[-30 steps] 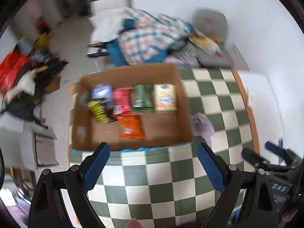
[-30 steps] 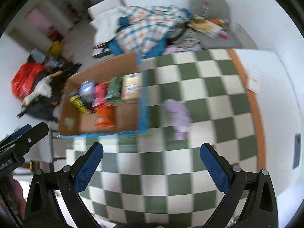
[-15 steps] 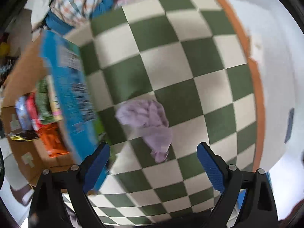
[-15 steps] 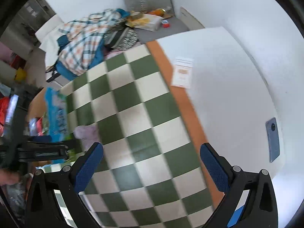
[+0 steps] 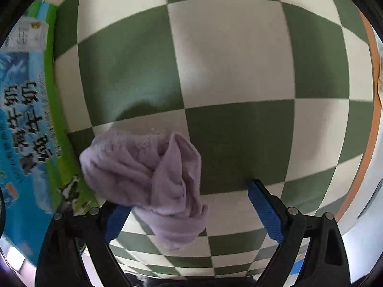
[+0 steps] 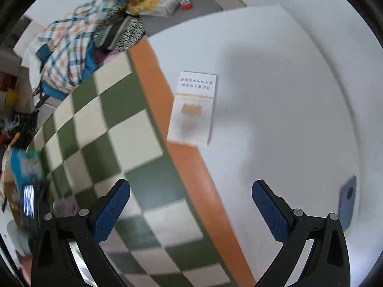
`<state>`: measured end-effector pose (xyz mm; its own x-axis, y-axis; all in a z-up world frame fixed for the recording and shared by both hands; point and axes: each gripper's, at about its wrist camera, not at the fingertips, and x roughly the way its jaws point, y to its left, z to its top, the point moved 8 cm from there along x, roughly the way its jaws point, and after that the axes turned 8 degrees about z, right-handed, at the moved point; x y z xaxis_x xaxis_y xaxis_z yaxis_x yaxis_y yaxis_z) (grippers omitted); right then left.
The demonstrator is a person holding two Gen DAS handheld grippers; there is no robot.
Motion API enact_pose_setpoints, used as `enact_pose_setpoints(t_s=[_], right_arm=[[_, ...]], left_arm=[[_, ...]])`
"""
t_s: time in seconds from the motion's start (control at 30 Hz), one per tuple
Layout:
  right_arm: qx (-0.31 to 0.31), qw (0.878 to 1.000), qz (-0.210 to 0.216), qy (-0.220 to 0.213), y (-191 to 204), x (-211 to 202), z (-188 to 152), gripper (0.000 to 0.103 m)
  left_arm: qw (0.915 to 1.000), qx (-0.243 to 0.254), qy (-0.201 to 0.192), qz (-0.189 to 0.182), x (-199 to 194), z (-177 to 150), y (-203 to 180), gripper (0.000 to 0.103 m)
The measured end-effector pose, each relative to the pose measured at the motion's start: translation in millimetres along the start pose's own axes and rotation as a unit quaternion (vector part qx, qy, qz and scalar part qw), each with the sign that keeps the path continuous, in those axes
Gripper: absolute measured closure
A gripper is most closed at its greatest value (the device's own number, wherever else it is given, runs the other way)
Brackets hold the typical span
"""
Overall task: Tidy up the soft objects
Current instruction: 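Move both tools back over the table toward the lilac cloth and white box, then grasp the lilac cloth with the left tool while the right tool grasps the white box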
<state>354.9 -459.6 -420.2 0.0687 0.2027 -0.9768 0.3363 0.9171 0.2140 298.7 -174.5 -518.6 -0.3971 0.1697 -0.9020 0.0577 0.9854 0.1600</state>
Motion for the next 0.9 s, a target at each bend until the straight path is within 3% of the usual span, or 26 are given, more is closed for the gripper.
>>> enact_pose_setpoints(t_s=[0.1, 0.2, 0.23, 0.3, 0.37, 0.47, 0.5, 0.67, 0.9], right_arm=[[0.03, 0.999, 0.015, 0.023, -9, 33, 29, 0.0], [0.056, 0.997, 0.02, 0.04, -14, 61, 51, 0.0], [0.063, 0.997, 0.021, 0.043, -15, 68, 56, 0.0], [0.074, 0.996, 0.019, 0.051, -14, 83, 64, 0.001], [0.075, 0.995, 0.01, 0.057, -12, 93, 68, 0.01], [0.07, 0.996, -0.029, 0.048, -9, 96, 71, 0.042], [0.057, 0.997, -0.044, 0.041, -7, 95, 72, 0.045], [0.027, 0.997, -0.048, 0.047, 5, 102, 54, 0.045], [-0.01, 0.999, 0.005, 0.039, 41, 78, 3, 0.045]], left_arm=[[0.999, -0.03, -0.012, -0.03, -2, 0, 0, 0.02], [0.998, -0.04, -0.038, -0.031, -13, -1, -3, 0.05], [0.9977, -0.039, -0.044, -0.032, -17, -1, -6, 0.066], [0.9971, -0.036, -0.046, -0.048, -20, 0, -14, 0.069], [0.997, -0.036, -0.051, -0.045, -21, 1, -19, 0.07], [0.9967, -0.028, -0.067, -0.036, -24, 3, -25, 0.072], [0.9965, -0.025, -0.073, -0.034, -25, 3, -28, 0.072], [0.9942, -0.009, -0.099, -0.043, -45, -4, -33, 0.073], [0.9859, 0.009, -0.149, -0.076, -84, -28, -17, 0.073]])
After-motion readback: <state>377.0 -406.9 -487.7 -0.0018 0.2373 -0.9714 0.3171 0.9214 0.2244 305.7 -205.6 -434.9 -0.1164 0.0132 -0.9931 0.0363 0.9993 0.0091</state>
